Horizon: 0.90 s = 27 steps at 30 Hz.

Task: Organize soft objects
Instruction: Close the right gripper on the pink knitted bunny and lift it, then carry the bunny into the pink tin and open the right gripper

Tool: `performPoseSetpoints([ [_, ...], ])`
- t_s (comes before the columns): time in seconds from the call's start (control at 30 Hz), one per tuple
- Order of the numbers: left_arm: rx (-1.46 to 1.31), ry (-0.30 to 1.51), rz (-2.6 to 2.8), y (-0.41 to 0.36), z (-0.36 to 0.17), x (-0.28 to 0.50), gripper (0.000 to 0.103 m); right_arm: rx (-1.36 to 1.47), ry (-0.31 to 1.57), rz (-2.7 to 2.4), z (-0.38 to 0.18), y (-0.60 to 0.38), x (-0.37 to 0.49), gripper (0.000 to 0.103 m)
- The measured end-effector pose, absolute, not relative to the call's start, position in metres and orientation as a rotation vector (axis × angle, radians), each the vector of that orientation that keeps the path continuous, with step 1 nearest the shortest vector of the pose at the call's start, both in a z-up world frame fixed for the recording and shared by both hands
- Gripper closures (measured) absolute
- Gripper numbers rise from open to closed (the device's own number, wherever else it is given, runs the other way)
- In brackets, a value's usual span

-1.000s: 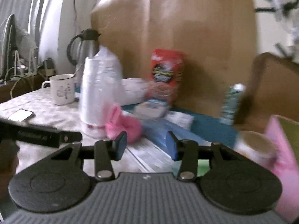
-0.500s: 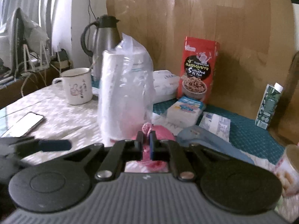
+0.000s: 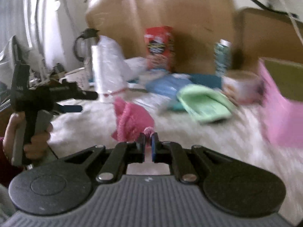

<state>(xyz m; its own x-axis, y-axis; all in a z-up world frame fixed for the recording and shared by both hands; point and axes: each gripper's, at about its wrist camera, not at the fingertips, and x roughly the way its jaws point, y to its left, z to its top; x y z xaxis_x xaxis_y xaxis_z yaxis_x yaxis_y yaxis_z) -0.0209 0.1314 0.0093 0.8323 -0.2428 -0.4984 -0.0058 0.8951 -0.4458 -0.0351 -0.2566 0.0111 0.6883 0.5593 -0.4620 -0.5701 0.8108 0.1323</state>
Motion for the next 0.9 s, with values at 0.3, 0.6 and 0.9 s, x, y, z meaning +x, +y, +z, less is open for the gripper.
performPoseSetpoints([
  [0.3, -0.394, 0.593, -0.353, 0.082, 0.032, -0.036, 0.003, -0.029, 0.468, 0.621, 0.007, -0.277, -0.051, 0.045],
  [0.6, -0.263, 0.699, -0.525, 0.002, 0.029, -0.025, 0.013, -0.194, 0.436, 0.658, -0.004, -0.252, -0.05, 0.031],
  [0.9, -0.234, 0.692, -0.622, -0.037, 0.043, -0.01, 0.047, -0.172, 0.418, 0.582, -0.009, -0.257, -0.034, 0.064],
])
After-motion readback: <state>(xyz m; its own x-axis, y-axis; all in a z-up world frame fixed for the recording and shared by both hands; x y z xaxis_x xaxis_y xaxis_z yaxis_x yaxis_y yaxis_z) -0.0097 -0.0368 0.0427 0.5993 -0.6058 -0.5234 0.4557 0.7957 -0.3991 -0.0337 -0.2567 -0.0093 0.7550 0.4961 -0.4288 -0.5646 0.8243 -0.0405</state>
